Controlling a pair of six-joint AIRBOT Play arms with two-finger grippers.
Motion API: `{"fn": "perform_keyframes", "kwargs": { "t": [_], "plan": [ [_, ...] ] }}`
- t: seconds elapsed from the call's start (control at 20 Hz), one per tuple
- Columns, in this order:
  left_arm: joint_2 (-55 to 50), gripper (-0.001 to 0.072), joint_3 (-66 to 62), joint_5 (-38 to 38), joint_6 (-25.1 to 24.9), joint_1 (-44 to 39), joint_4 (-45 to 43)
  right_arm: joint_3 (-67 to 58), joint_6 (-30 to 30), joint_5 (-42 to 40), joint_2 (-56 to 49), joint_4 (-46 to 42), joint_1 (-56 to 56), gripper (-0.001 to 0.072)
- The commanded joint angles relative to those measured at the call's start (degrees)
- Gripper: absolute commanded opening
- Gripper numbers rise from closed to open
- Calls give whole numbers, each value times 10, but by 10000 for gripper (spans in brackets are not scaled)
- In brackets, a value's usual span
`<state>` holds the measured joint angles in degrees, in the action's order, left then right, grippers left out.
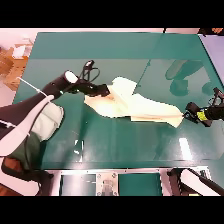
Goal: Fold the shirts.
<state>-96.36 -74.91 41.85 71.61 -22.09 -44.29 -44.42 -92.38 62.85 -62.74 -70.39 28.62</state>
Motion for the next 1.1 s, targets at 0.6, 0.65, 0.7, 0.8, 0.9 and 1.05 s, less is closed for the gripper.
{"fn": "perform_keyframes", "kwargs": {
  "t": [0.6,0.65,0.7,0.8,0.9,1.05],
  "plan": [
    [-24,19,-2,-71,-76,-65,87,-3,16,-63,-61,-7,5,20],
    [-12,19,-1,-58,-76,-48,78,-6,16,-63,-61,-6,7,20],
    [-1,18,-2,-41,-76,-30,71,-9,16,-62,-61,-6,9,20],
    [27,20,-2,16,-76,17,56,-18,16,-57,-61,-6,9,20],
    [45,23,-2,84,-75,63,28,-21,16,-54,-61,-6,9,20],
    [46,612,7,181,-37,121,22,-21,16,-54,-61,-6,9,20]
  ]
}}
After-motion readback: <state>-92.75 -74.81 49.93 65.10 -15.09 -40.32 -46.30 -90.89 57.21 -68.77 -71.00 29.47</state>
